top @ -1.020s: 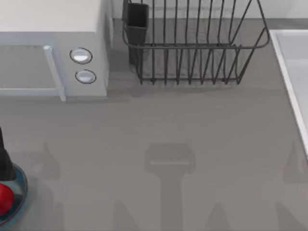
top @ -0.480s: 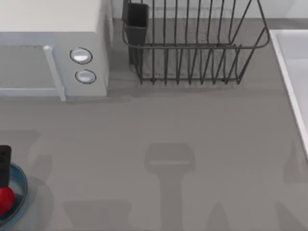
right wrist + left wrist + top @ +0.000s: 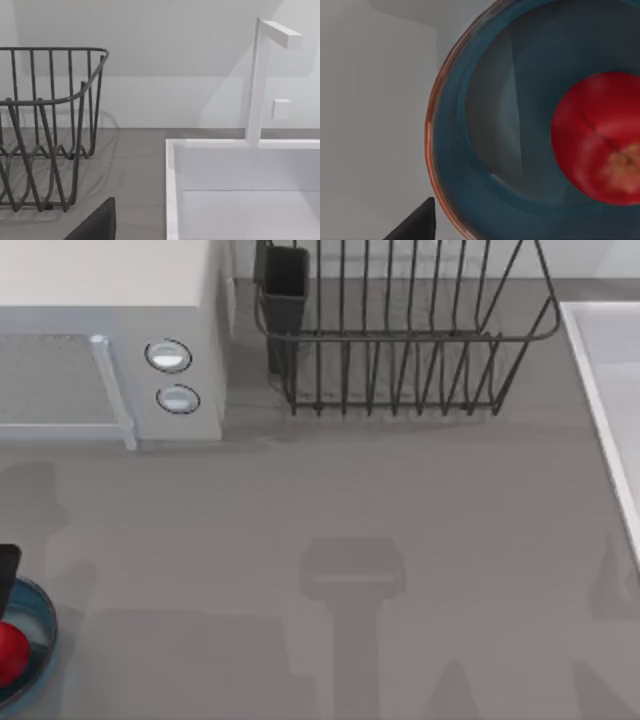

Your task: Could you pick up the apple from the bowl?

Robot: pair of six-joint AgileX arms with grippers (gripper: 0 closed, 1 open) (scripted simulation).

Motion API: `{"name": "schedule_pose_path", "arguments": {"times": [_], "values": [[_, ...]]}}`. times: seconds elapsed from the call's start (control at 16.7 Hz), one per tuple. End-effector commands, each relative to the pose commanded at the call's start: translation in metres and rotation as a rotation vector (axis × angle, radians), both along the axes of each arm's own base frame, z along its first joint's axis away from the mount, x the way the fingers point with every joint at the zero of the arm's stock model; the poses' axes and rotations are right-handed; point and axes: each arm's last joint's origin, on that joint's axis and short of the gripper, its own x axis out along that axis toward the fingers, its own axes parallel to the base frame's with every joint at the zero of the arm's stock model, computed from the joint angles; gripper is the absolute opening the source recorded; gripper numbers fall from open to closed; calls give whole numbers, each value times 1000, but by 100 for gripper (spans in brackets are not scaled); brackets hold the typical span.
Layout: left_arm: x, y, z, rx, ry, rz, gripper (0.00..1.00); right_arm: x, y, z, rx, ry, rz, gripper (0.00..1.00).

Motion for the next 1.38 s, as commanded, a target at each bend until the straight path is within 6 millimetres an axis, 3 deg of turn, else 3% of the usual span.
{"name": "schedule_pose_path", "arguments": {"times": [0.42,0.9,1.26,1.38], "values": [[1,-1,-4,-1,9,-4,100,0,0,0,0,0,0,100],[4,1,-75,0,-3,0,100,0,0,0,0,0,0,100],[1,0,-84,-1,8,0,100,0,0,0,0,0,0,100],[1,0,-84,-1,8,0,85,0,0,0,0,0,0,100]]}}
